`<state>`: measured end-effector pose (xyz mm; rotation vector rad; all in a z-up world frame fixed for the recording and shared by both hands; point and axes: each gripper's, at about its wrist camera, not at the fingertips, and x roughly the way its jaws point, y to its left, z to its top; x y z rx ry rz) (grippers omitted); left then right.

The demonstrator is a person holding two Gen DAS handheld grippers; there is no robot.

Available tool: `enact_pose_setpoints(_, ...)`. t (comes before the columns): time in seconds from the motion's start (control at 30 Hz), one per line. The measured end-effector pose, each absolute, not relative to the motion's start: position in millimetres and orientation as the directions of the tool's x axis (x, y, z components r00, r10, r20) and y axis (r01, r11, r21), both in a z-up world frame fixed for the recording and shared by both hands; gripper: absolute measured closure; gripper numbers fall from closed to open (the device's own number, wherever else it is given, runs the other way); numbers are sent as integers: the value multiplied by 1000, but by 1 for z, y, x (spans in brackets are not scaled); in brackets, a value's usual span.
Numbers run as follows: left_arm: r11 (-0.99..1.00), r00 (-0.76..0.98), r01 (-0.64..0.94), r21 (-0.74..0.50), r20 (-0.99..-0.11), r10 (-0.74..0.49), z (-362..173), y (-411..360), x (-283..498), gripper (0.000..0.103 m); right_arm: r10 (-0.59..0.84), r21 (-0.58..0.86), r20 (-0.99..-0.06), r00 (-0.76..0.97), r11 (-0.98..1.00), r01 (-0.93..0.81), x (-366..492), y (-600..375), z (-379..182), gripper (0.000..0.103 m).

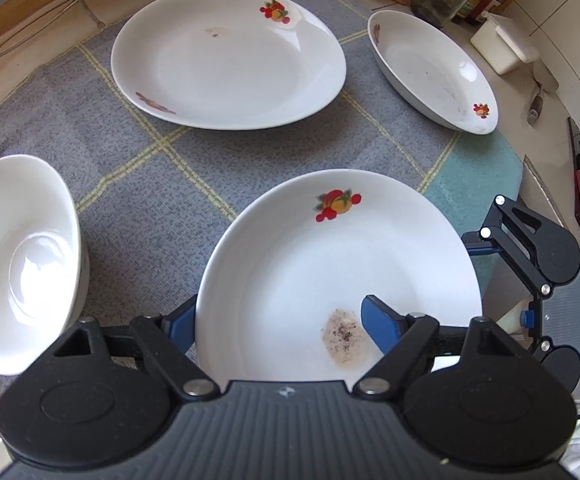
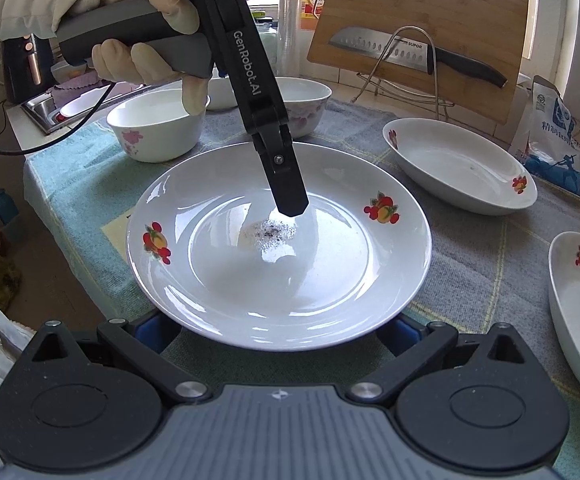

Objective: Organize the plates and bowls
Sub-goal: 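Carry the held plate with the left gripper toward the white oval dish, then lower the held plate onto the white oval dish with the left gripper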

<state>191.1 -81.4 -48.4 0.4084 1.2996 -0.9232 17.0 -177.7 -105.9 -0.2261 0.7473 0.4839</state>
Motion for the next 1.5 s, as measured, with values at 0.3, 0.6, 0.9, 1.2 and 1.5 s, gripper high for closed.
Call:
enact_pose_setpoints(0.3,586,0,778,-227,-933,-361,-35,-90,193,21,338,-31,-697,633,867,-497,18,-188,-91,0)
enact_pose_setpoints(0.6,555,1,803,-219,-930,-368,-23,-118,197,21,319,-43,-688,652,879,-476,19,-210,-78,0)
enact_pose_setpoints(0.9,501,-3,840,-207,-926,-378,-13,-166,204,21,273,-62,-669,691,906,-418,18,-246,-68,0)
enact_pose_setpoints(1.2,428,-17,882,-197,-921,-389,-9,-223,211,21,204,-82,-660,723,937,-339,16,-286,-64,0)
enact_pose_setpoints(1.5,356,-45,914,-195,-920,-389,-16,-271,221,21,137,-84,-660,739,964,-254,16,-314,-67,0)
